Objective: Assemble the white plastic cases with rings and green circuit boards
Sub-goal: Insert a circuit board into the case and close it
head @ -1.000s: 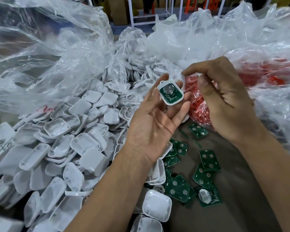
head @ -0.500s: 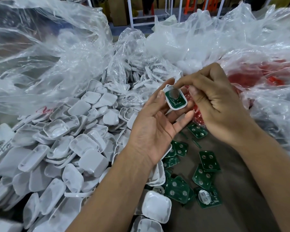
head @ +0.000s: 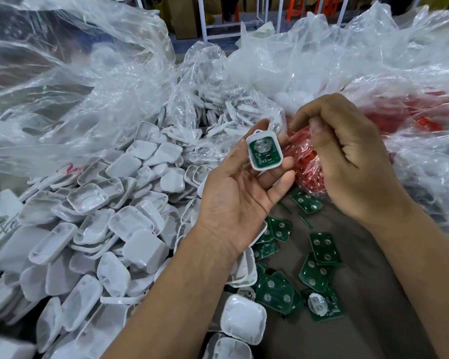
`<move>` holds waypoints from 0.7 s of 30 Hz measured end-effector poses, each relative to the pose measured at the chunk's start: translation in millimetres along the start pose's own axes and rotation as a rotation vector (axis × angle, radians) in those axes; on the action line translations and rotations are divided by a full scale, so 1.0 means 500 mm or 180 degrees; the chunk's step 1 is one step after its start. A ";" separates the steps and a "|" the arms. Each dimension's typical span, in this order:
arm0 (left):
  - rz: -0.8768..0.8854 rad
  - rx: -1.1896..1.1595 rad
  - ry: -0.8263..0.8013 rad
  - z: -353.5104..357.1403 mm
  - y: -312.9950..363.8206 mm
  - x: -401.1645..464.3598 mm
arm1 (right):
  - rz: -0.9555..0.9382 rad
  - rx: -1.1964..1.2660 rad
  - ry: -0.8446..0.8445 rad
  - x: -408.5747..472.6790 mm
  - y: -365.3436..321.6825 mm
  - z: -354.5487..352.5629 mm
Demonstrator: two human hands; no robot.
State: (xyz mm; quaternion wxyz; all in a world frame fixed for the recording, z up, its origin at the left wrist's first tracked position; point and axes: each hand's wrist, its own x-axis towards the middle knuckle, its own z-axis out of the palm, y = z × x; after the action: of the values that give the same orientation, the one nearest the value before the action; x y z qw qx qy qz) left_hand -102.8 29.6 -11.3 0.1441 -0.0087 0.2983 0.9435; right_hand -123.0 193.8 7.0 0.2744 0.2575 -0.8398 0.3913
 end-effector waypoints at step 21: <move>0.0009 0.0510 0.0132 0.000 -0.005 -0.004 | -0.0181 -0.0137 -0.0350 0.002 -0.013 -0.013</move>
State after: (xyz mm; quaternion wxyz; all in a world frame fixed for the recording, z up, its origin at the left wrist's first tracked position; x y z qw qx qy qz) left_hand -100.1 31.1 -12.8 0.1367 -0.0163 0.3758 0.9164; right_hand -118.1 195.2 14.4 0.2443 0.2964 -0.8542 0.3504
